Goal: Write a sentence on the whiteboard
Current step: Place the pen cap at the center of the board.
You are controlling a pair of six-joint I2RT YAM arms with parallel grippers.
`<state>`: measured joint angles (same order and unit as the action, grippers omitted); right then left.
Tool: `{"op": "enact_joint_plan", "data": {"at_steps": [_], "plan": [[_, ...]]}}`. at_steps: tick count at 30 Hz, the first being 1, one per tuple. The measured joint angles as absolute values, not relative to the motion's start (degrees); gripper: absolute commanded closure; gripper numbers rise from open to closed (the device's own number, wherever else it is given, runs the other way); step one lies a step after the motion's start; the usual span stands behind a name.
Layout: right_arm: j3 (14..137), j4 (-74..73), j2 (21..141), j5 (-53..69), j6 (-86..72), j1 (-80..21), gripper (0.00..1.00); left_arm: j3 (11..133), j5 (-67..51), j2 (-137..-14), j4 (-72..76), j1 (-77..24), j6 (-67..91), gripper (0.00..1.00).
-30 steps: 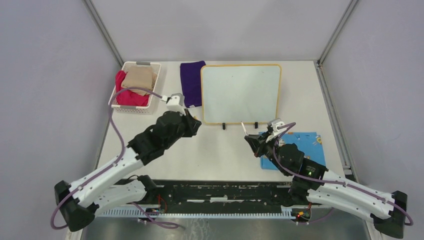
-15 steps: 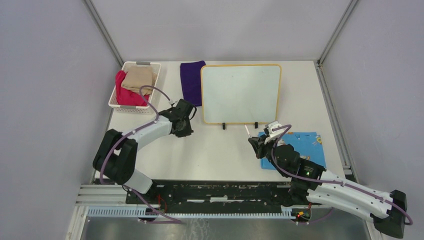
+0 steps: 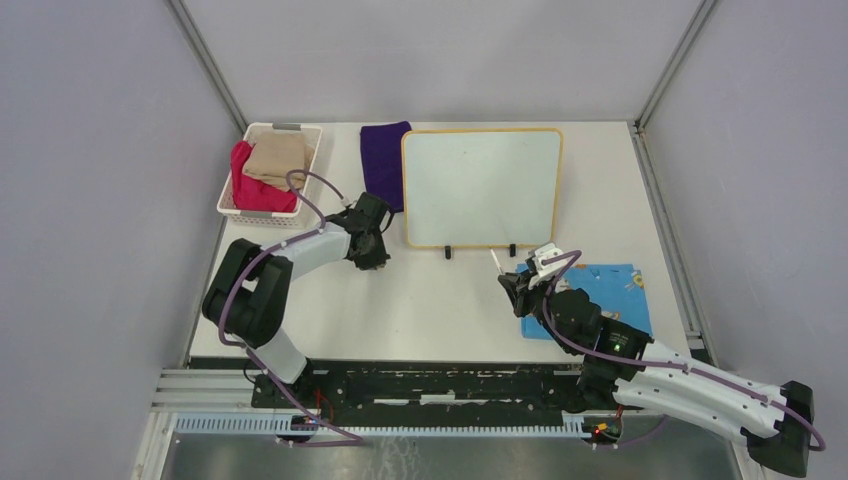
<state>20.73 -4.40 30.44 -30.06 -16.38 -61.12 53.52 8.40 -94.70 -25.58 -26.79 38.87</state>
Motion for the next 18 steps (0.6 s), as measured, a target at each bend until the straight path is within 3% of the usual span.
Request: {"op": "enact_joint_plan", "data": {"at_steps": [18], "plan": [[20.7, -4.4, 31.1, -30.1, -15.6, -61.1, 1.00, 52.8, 6.9, -94.8, -22.0, -26.6, 38.7, 0.58]]}}
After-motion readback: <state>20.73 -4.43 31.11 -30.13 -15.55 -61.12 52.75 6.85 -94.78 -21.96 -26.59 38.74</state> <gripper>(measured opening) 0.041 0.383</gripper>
